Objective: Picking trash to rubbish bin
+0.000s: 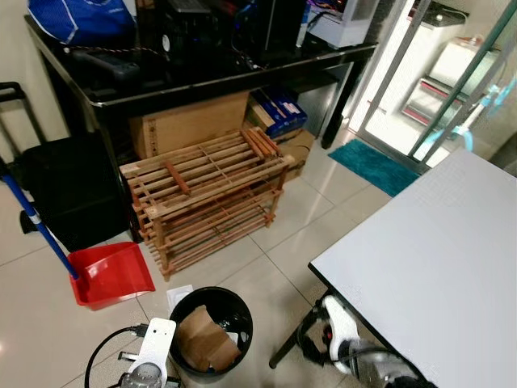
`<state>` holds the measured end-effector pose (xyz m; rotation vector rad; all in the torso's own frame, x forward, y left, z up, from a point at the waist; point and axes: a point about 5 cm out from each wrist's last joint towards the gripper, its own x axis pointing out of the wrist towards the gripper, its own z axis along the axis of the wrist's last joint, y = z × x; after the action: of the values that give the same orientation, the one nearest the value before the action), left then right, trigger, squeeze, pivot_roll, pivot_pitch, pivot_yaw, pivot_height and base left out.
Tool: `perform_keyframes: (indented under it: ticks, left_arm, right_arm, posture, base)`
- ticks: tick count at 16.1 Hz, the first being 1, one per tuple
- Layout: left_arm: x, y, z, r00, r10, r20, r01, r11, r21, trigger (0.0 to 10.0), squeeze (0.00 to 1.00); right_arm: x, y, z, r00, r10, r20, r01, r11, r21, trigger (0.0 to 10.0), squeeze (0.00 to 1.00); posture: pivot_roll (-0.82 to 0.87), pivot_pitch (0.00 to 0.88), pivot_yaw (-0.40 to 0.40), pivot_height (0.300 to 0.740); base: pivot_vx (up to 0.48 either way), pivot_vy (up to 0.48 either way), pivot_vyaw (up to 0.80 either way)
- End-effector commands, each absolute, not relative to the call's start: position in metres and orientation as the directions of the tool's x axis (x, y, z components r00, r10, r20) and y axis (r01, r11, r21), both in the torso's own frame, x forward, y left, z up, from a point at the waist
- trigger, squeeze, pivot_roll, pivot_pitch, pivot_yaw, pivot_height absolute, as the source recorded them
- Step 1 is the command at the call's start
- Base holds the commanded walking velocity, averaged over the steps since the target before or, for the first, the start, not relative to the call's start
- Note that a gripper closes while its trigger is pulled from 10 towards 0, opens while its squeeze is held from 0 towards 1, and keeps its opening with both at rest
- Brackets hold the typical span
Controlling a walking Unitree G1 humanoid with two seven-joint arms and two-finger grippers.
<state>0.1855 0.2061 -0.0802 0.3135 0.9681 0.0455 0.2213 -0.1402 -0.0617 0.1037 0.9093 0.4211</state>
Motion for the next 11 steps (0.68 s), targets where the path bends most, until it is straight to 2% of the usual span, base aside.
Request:
perform_keyframes:
  ticks: [1, 4, 8, 11]
  left_arm:
    - [0.192, 0.203, -0.078, 0.580, 0.155, -0.799, 0.135, 0.950, 0.282, 10.0, 0.00]
    - [0.199, 0.204, -0.074, 0.593, 0.158, -0.789, 0.132, 0.948, 0.289, 10.0, 0.00]
    - [0.198, 0.204, -0.074, 0.594, 0.157, -0.789, 0.133, 0.948, 0.289, 10.0, 0.00]
    - [0.199, 0.201, -0.074, 0.598, 0.146, -0.788, 0.136, 0.950, 0.280, 10.0, 0.00]
  right_arm:
    - [0.222, -0.145, -0.060, 0.517, 0.413, -0.749, -0.336, 0.903, 0.266, 10.0, 0.00]
    - [0.211, -0.148, -0.067, 0.467, 0.415, -0.781, -0.375, 0.893, 0.249, 10.0, 0.00]
    - [0.205, -0.142, -0.064, 0.374, 0.535, -0.758, -0.532, 0.793, 0.298, 10.0, 0.00]
    - [0.216, -0.132, -0.050, 0.396, 0.655, -0.644, -0.527, 0.736, 0.425, 10.0, 0.00]
  posture:
    - [-0.07, 0.095, -0.156, 0.740]
    - [-0.07, 0.103, -0.163, 0.740]
    - [-0.08, 0.109, -0.163, 0.740]
    - [-0.09, 0.117, -0.167, 0.740]
  base:
    - [0.000, 0.000, 0.00]
    - [0.000, 0.000, 0.00]
    - [0.000, 0.000, 0.00]
    - [0.000, 0.000, 0.00]
